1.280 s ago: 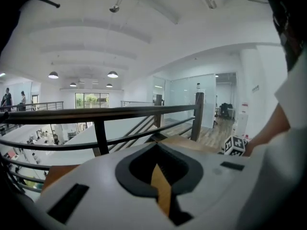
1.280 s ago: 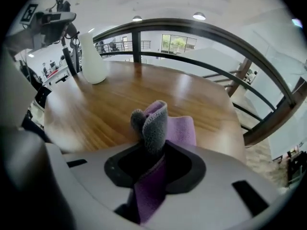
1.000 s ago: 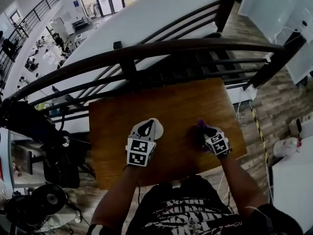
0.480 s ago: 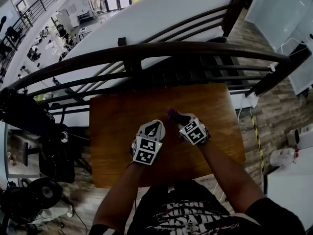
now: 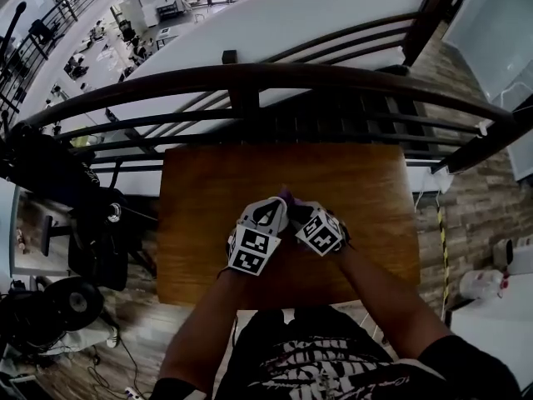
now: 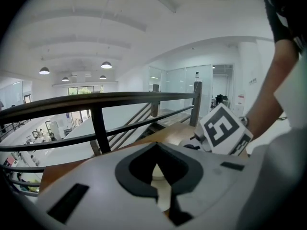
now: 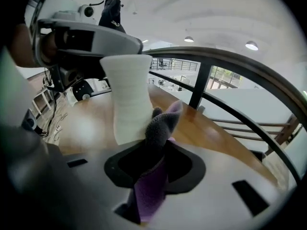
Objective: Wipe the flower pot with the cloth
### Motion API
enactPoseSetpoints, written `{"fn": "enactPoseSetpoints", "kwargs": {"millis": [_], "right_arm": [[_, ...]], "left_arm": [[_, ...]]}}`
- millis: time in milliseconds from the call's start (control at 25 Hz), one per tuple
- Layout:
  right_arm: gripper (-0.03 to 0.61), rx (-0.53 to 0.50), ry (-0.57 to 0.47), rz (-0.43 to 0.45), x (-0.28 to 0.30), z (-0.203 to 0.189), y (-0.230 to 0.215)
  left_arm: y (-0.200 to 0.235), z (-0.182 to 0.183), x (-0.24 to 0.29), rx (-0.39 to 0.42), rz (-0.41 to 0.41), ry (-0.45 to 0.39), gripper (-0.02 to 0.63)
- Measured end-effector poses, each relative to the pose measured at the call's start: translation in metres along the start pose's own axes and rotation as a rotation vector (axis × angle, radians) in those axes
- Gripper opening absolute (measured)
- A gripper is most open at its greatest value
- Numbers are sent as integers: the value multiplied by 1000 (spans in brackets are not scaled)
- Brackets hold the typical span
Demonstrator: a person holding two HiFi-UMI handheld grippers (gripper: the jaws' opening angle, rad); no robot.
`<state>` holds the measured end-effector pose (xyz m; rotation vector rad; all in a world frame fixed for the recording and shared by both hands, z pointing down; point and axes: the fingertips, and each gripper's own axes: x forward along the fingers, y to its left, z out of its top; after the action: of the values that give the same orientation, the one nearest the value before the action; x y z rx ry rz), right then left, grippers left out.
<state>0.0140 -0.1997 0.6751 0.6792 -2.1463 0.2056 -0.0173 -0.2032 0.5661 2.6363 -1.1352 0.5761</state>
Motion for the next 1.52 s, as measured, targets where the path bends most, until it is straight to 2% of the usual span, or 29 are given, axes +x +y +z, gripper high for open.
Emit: {"fn": "enactPoseSetpoints", "kwargs": {"millis": [80, 280, 520, 720, 880, 1160, 1400, 1520], "right_arm": [[87, 1, -4, 16, -6, -3, 12], [86, 77, -27, 64, -14, -12, 47], [84, 35, -22, 129, -8, 0, 85], [84, -74, -35, 190, 4, 21, 114], [84, 2, -30, 181, 3, 12, 98], [84, 131, -9, 53, -14, -26, 35], [84, -55, 16, 27, -5, -2, 6], [83, -98, 28, 8, 3, 7, -7]], "left_arm": [[1, 0, 0, -1, 6, -1, -2], [0, 2, 0, 3, 12, -10, -2], [-1, -4, -1, -5, -8, 2, -2], [-1, -5, -1, 7, -23, 8, -2], [-2, -4, 0, 9, -38, 14, -2], [-4, -2, -1, 13, -41, 11, -2], [-5, -3, -1, -1, -48, 13, -2], [-5, 3, -4, -17, -52, 20, -2]]}}
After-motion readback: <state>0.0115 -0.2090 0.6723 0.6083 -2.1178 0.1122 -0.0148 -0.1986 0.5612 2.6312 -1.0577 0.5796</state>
